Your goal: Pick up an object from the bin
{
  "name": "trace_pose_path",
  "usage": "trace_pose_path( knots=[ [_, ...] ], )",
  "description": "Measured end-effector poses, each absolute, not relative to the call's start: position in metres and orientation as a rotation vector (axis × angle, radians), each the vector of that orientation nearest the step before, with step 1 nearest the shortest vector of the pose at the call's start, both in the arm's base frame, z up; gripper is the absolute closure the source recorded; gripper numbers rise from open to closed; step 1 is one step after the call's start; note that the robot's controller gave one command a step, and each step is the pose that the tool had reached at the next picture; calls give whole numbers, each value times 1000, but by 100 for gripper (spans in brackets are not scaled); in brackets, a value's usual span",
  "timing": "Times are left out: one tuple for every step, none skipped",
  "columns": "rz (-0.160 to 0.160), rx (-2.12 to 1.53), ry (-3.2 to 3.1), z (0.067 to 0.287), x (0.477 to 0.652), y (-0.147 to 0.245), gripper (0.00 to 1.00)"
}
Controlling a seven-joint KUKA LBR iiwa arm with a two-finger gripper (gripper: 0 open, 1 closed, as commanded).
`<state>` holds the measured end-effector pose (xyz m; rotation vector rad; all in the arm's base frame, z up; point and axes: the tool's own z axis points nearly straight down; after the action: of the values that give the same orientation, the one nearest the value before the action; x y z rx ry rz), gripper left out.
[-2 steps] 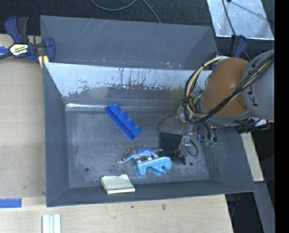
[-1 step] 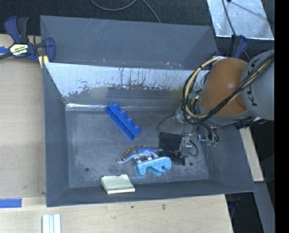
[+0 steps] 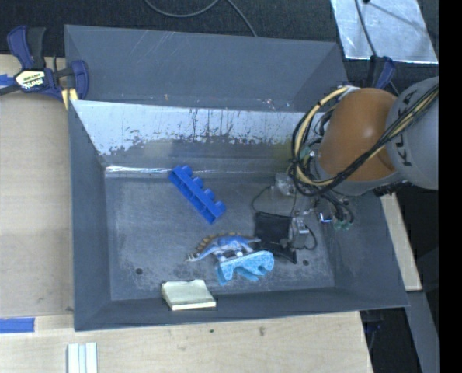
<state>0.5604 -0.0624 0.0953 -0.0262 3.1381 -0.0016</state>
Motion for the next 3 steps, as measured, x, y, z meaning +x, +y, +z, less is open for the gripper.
trace_pose_path(
  knots=[
    [-6, -300, 3116, 71, 524, -17, 100],
    [-6, -300, 3116, 71, 524, -17, 100],
    [-5, -305, 3124, 111, 523, -19, 100]
  ],
)
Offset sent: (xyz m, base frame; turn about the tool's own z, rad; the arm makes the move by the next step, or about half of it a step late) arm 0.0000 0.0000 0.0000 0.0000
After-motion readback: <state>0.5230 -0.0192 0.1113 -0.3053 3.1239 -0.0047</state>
